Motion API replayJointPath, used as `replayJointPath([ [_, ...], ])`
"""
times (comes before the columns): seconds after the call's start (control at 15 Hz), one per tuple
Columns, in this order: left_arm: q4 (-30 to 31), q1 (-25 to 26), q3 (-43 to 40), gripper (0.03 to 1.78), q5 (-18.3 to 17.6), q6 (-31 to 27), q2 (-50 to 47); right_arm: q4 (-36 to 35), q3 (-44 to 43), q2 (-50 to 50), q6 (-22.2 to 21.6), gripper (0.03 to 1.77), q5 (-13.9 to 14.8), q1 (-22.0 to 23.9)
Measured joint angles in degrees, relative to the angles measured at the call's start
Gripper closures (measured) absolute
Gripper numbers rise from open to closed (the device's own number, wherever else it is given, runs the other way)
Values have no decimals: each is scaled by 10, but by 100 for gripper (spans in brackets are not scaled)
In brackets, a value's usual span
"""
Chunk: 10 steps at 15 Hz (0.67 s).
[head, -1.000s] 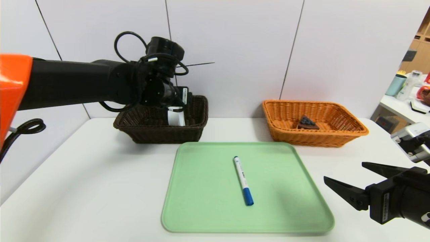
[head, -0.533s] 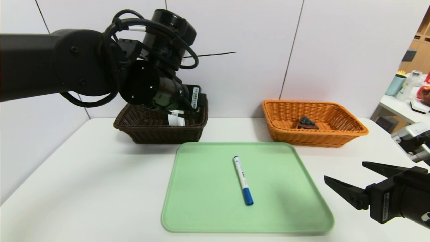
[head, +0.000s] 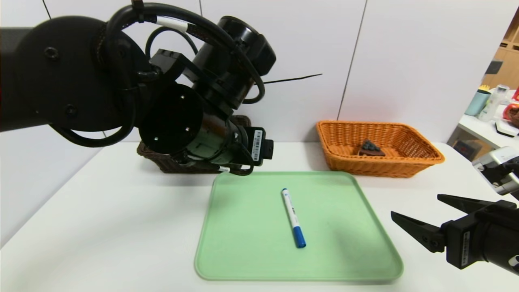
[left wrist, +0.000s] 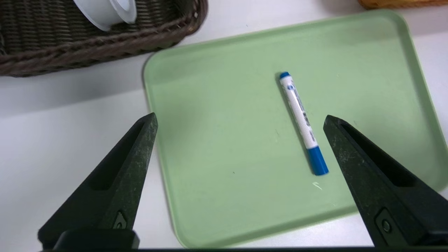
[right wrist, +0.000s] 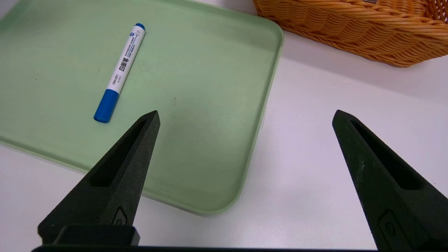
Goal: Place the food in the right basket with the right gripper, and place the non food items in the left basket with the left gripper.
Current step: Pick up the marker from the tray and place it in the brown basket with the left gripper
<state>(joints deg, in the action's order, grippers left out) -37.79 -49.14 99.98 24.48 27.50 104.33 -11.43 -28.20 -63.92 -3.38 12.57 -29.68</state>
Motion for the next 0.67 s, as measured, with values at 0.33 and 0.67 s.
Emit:
replayJointPath([
  [0.33,-31,-33,3,12,-2,50,21,0,-2,0,1,10,0,0],
  [0.67,-50,-60,4,12,-9,97,51,0,-4,0,0,10,1,0],
])
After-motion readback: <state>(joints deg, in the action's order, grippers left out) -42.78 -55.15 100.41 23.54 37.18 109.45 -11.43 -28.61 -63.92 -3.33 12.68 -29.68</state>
